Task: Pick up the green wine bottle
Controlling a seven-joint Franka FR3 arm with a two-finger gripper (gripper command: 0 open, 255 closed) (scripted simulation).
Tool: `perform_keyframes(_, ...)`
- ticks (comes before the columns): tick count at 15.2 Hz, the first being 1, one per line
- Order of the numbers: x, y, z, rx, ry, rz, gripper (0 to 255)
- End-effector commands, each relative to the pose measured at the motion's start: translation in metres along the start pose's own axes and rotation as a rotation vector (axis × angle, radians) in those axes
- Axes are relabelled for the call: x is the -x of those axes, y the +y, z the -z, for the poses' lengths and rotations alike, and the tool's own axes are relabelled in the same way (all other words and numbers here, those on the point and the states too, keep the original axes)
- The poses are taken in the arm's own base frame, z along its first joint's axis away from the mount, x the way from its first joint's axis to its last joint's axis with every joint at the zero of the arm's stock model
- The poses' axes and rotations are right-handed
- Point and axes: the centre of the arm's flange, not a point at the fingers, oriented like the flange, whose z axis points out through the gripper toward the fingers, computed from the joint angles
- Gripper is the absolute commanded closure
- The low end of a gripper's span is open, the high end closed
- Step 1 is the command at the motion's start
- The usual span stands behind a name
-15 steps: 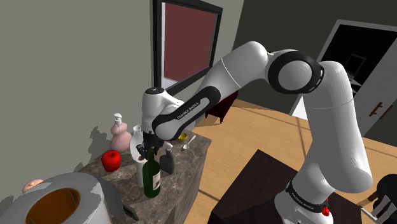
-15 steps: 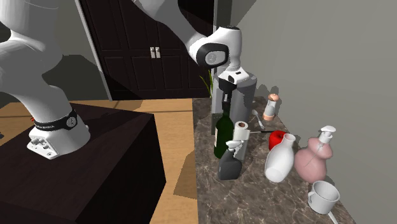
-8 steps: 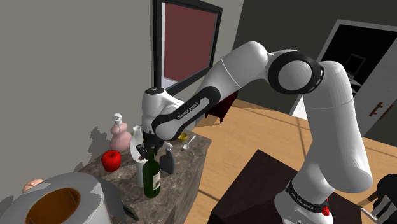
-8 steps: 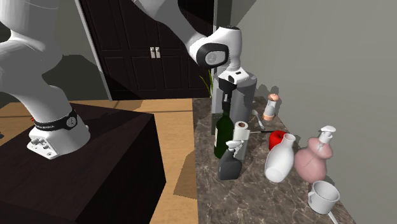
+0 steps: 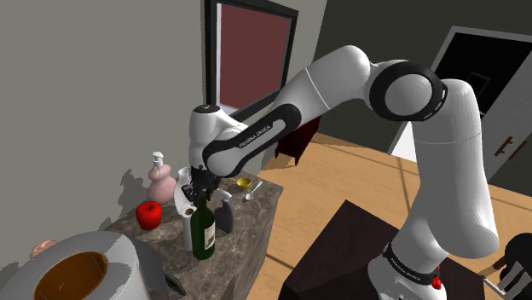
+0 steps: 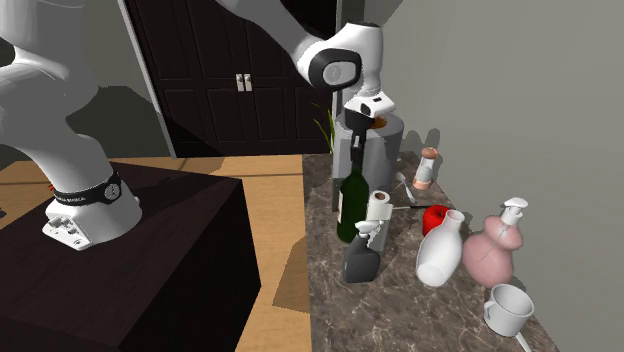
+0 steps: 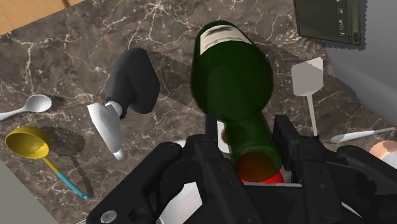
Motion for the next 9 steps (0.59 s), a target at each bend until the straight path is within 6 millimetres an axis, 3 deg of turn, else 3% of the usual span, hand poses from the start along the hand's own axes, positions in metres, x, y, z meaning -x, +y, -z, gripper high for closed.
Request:
perform_keyframes(1, 0.0, 0.0, 0.011, 0.0, 0.0, 0.0, 255)
perform_keyframes(7, -0.001, -0.002, 0.043, 0.0, 0.0, 0.0, 255)
perform_keyframes(9, -0.001, -0.002, 0.044, 0.0, 0.0, 0.0, 255)
